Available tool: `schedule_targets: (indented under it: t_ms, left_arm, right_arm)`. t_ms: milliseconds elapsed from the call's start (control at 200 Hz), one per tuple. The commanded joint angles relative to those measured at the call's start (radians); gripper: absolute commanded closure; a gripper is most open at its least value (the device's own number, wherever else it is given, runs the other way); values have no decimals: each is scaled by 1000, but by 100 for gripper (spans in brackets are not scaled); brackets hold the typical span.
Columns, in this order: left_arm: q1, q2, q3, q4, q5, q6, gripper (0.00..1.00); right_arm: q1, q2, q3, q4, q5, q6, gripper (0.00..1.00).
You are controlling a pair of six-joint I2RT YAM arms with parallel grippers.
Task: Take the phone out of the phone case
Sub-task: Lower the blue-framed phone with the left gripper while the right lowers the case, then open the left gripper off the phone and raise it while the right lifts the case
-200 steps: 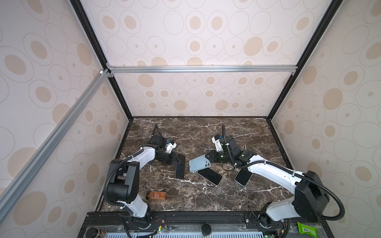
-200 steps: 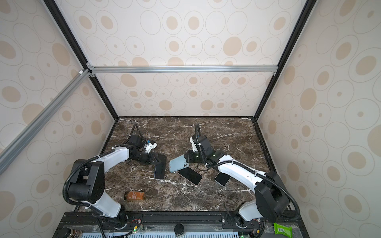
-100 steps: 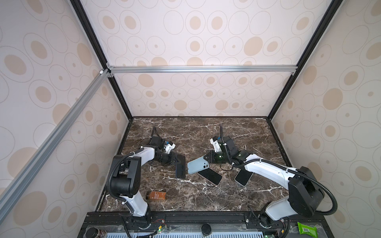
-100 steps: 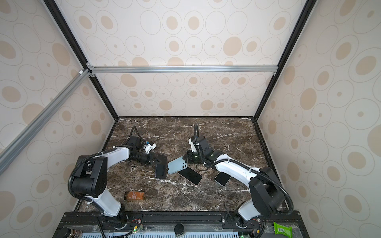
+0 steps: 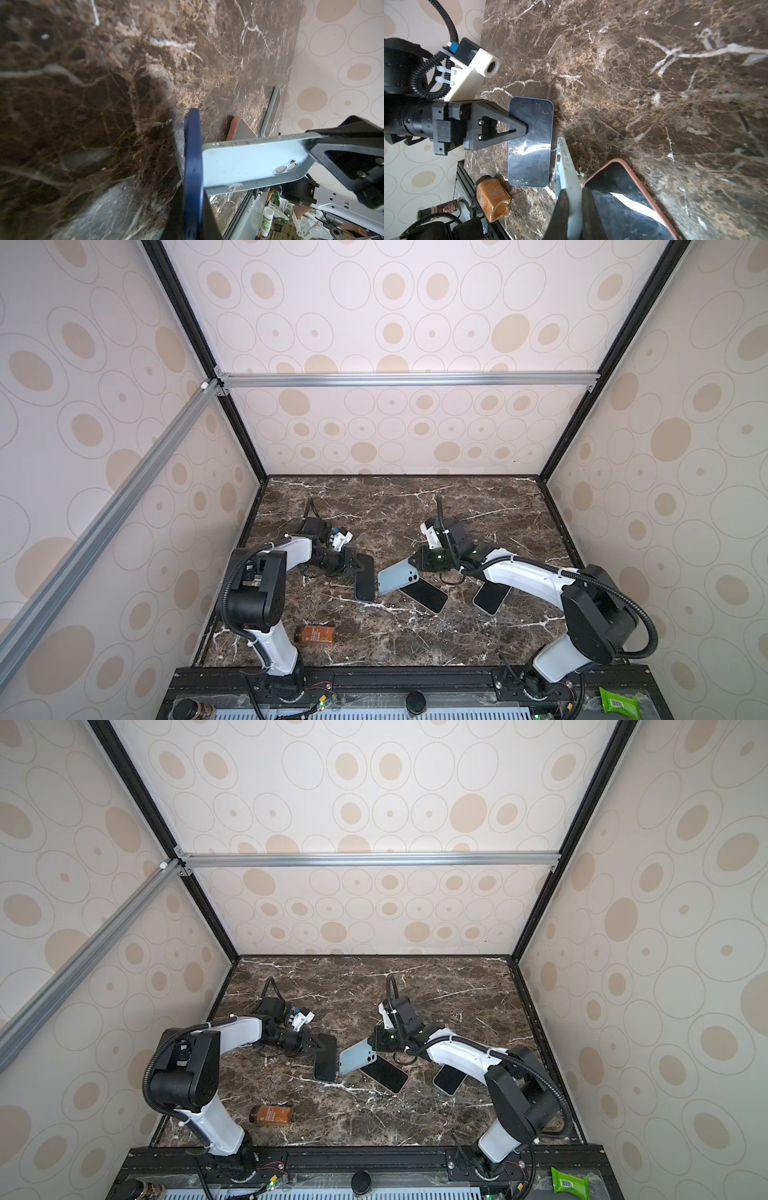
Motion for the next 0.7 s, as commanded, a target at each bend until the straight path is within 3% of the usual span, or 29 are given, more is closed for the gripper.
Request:
schedule_targets:
  t_ms: [0,410,695]
  left_arm:
    - [13,23,-10,21,-5,5,90]
    - [23,65,-16,35,-22,4,65]
    - [35,52,-30,28,-127,-3,49]
  right_arm:
    - [-9,19,33,28,-13,17,100]
    - [-13,57,50,29,-35,8,100]
    - [-13,60,58,7,-28,-3,100]
